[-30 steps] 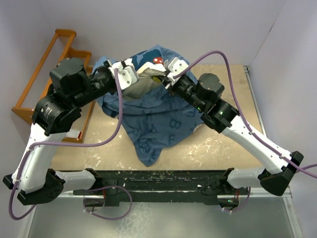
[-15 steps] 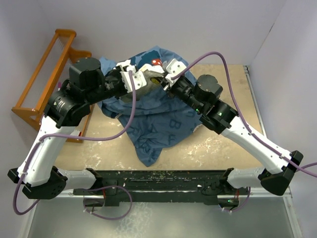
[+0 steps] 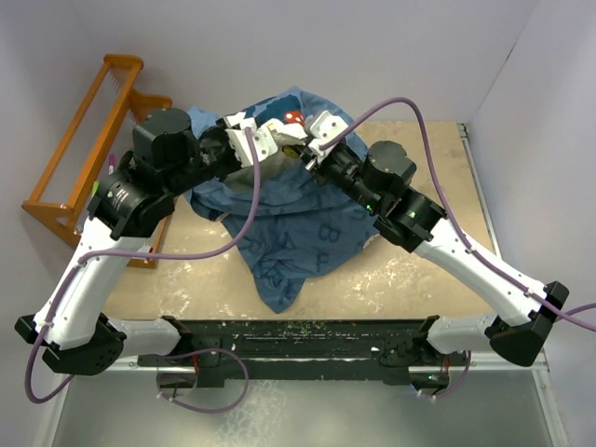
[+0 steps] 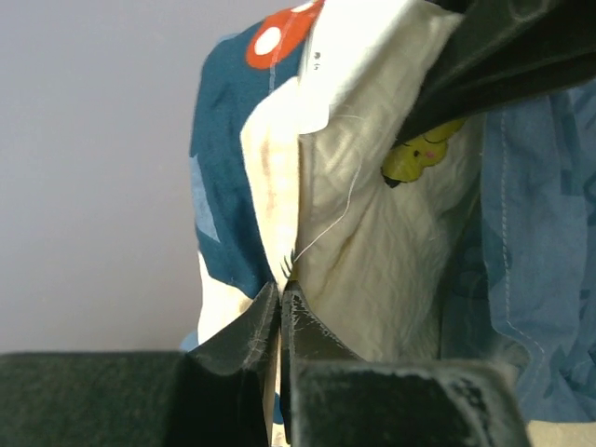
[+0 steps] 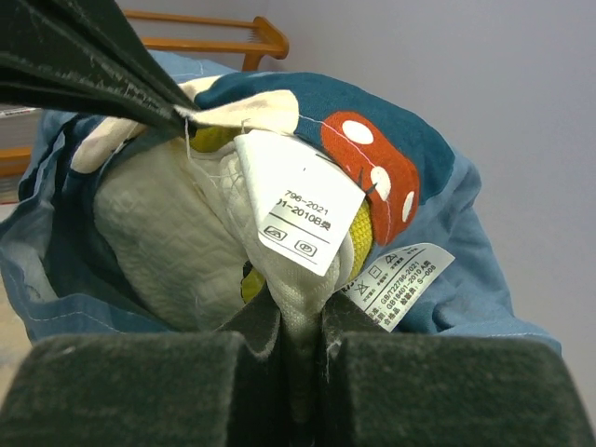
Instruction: Remove the pillowcase from the pillow
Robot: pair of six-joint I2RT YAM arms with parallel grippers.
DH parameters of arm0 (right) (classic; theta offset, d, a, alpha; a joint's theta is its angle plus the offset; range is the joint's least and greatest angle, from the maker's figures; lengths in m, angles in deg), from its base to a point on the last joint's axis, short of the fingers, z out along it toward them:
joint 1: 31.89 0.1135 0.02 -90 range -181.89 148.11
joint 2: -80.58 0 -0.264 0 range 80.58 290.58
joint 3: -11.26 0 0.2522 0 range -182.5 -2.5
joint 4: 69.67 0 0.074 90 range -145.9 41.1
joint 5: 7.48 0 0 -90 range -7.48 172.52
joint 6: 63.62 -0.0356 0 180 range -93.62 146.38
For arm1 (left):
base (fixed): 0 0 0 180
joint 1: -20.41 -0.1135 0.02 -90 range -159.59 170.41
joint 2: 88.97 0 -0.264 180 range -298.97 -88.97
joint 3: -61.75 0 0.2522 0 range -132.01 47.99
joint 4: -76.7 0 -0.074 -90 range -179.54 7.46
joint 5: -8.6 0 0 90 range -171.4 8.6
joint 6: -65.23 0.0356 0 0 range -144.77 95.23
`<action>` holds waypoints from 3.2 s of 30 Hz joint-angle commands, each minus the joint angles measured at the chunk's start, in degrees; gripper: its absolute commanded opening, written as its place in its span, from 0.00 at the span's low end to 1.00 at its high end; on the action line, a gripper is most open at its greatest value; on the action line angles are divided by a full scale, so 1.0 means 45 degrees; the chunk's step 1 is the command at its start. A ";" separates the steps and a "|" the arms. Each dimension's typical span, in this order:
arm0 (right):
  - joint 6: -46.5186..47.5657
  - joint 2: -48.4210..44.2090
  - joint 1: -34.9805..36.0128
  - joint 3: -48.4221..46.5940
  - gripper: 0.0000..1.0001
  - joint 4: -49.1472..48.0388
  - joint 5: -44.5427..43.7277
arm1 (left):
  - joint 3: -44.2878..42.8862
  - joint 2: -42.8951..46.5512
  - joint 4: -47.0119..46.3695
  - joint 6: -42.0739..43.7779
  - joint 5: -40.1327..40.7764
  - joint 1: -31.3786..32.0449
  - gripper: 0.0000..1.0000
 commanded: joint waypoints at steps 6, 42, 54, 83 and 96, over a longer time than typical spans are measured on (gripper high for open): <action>-0.0112 -0.0076 0.0599 -0.0213 0.00 -0.0321 -0.0021 | -0.0296 0.0669 -0.4787 0.0088 0.1301 -0.0029 0.00; -0.1105 -0.1893 0.1146 0.2299 0.00 -0.5087 -0.0910 | -0.4185 -0.1178 0.1714 -0.2155 -0.3648 -0.3943 0.99; -0.1388 0.0459 0.0997 -0.0416 0.00 -0.5089 0.1054 | -0.3914 -0.0891 0.2898 -0.0675 -0.7717 -0.3922 0.99; -0.4375 0.2688 -0.2411 -0.2247 0.00 -0.9770 0.1293 | -0.4755 -0.2888 0.2999 0.0839 -0.4874 -0.3929 0.88; -0.5080 -0.0346 -0.2721 0.0912 0.06 -0.7187 0.2331 | -0.2836 -0.2461 0.0309 -0.0245 -0.5293 -0.4157 0.00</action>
